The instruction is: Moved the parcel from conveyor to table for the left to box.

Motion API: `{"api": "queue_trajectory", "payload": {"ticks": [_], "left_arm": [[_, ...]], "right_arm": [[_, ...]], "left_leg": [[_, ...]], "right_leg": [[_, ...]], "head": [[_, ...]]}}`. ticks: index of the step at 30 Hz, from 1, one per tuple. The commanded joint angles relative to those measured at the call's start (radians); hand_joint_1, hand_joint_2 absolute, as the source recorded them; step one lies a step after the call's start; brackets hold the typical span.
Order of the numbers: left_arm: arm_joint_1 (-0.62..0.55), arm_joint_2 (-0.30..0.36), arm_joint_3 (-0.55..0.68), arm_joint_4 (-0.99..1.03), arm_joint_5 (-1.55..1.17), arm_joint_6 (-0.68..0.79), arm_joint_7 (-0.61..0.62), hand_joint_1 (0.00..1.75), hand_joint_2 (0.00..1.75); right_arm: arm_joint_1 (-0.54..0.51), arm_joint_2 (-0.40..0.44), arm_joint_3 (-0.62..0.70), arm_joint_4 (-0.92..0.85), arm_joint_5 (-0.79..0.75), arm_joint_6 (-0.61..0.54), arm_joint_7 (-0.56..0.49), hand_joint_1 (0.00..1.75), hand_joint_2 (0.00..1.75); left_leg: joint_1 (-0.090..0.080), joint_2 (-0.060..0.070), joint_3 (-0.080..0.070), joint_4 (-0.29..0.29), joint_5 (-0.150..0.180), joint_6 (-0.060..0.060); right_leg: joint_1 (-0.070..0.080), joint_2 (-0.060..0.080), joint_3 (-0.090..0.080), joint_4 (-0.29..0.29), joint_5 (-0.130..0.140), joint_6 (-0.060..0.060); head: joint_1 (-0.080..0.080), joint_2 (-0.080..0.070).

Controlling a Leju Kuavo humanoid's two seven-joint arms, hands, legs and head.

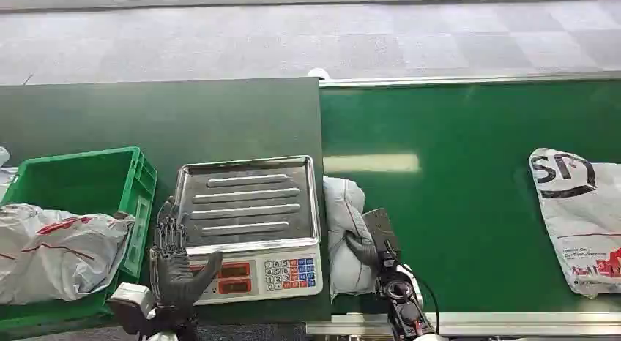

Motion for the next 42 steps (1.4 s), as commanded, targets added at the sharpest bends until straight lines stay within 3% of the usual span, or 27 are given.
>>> {"api": "queue_trajectory", "payload": {"ticks": [1,4,8,10,14,19,35,42], "left_arm": [[-0.007,0.019,-0.006,0.038,0.005,0.003,-0.003,0.0,1.75],[0.018,0.019,0.003,-0.004,0.006,0.012,-0.003,0.0,1.75],[0.044,0.022,0.013,-0.035,0.007,0.005,-0.003,0.0,1.75],[0.046,0.022,0.017,-0.038,0.007,0.001,-0.003,0.0,1.75],[0.041,0.024,0.024,-0.031,0.009,-0.01,-0.003,0.0,1.75],[0.032,0.021,0.033,-0.027,0.007,-0.019,-0.003,0.0,1.75],[0.031,0.023,0.035,-0.028,0.002,-0.03,-0.003,0.0,1.75],[-0.014,0.038,0.043,-0.058,0.005,-0.048,-0.003,0.0,1.75]], "right_arm": [[0.035,-0.013,-0.038,0.043,-0.021,-0.012,-0.043,1.75,1.75],[0.039,-0.02,-0.129,-0.042,-0.133,0.015,-0.204,1.75,1.75],[0.089,-0.039,-0.192,-0.243,-0.2,0.008,-0.273,1.75,1.75],[0.14,-0.035,-0.215,-0.386,-0.231,0.024,-0.276,1.75,1.75],[0.146,-0.043,-0.211,-0.434,-0.234,0.039,-0.264,1.75,1.75],[0.145,-0.034,-0.199,-0.408,-0.239,0.043,-0.268,1.75,1.75],[0.154,-0.032,-0.205,-0.431,-0.244,0.04,-0.27,1.75,1.75],[0.065,-0.022,-0.096,-0.64,-0.171,-0.021,-0.285,1.75,1.75]], "left_leg": [[0.001,-0.003,0.002,-0.002,0.0,0.0],[0.001,-0.003,0.001,-0.002,0.0,0.0],[0.0,-0.004,-0.003,-0.001,0.0,0.001],[0.0,-0.007,-0.006,0.0,0.0,0.001],[-0.001,-0.012,-0.01,0.001,0.0,0.003],[-0.001,-0.006,-0.008,0.001,0.0,0.002],[0.0,-0.006,-0.008,0.001,0.0,0.002],[-0.001,-0.003,-0.011,0.003,0.0,0.002]], "right_leg": [[0.001,-0.002,0.003,-0.003,0.0,0.0],[0.001,-0.002,0.002,-0.003,0.0,0.0],[0.0,-0.004,-0.001,-0.001,0.0,0.0],[0.0,-0.007,-0.003,-0.001,-0.001,0.0],[-0.001,-0.011,-0.004,0.0,-0.002,0.003],[-0.001,-0.006,-0.004,-0.001,-0.001,0.001],[0.0,-0.006,-0.004,-0.001,-0.001,0.002],[-0.001,-0.004,-0.008,0.002,-0.001,0.002]], "head": [[0.0,0.0],[0.0,0.0],[0.0,0.0],[0.0,0.0],[0.0,0.0],[0.0,0.0],[0.0,0.0],[0.0,0.0]]}}
